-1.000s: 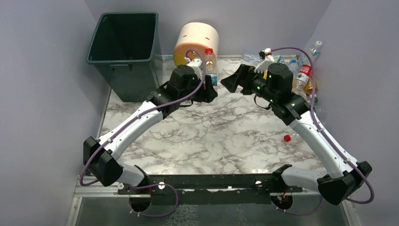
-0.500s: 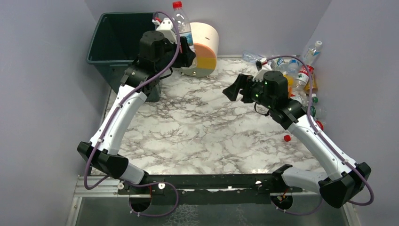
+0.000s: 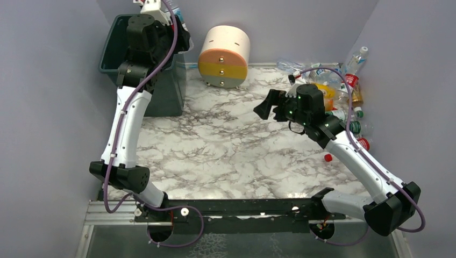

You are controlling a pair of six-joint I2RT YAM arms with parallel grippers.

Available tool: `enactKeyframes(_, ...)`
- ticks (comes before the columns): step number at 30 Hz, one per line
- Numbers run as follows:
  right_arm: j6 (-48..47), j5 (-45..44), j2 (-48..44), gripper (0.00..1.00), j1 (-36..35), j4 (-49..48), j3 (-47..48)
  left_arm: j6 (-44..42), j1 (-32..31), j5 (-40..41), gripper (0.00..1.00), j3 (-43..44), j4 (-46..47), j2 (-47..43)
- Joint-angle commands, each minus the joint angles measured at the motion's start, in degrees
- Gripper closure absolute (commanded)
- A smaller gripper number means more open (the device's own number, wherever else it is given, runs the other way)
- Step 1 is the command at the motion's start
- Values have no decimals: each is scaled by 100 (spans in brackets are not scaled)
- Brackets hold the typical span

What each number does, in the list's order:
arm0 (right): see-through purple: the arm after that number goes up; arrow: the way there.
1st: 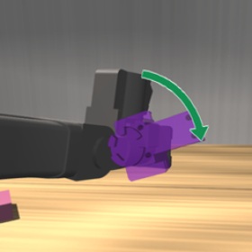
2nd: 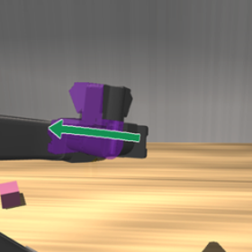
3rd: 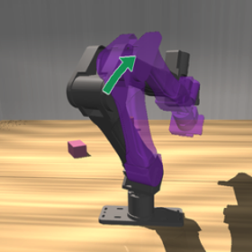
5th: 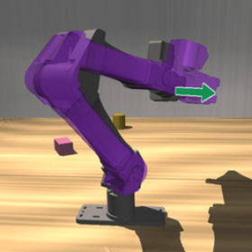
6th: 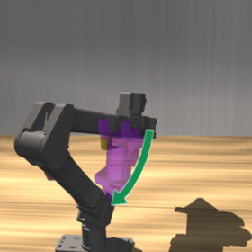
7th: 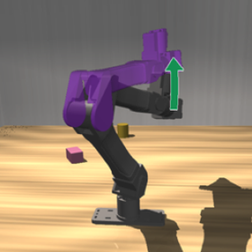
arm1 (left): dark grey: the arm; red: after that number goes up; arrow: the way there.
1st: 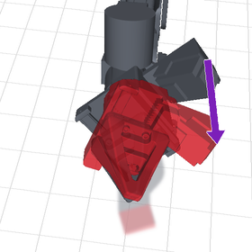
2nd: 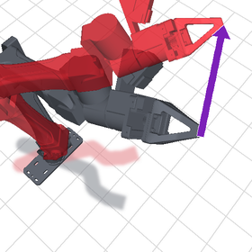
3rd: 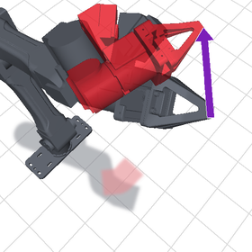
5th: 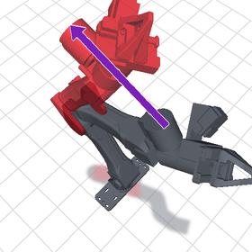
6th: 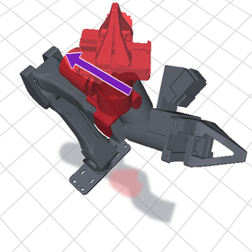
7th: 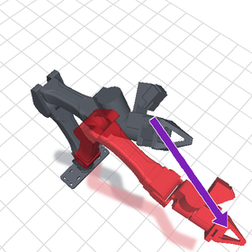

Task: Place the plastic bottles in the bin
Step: Place the plastic bottle in the trash bin.

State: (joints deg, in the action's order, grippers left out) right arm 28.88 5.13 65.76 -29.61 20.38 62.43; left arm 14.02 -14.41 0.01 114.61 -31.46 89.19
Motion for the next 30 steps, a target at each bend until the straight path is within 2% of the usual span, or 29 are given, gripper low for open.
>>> enactKeyframes(1, -63, 140, 50, 1, 29, -144, -53, -63, 516, 258, 42, 230, 97, 93)
enactKeyframes(14, -36, 325, 123, 1, 25, -271, -205, 189, 1656, 7, 42, -257, 475, 317)
enactKeyframes(21, -57, 349, 149, 1, 25, -264, -205, 223, 1775, -55, 26, -478, 480, 574)
enactKeyframes(30, -84, 331, 223, 1, 27, -258, -202, 236, 1817, -251, 13, -464, 506, 715)
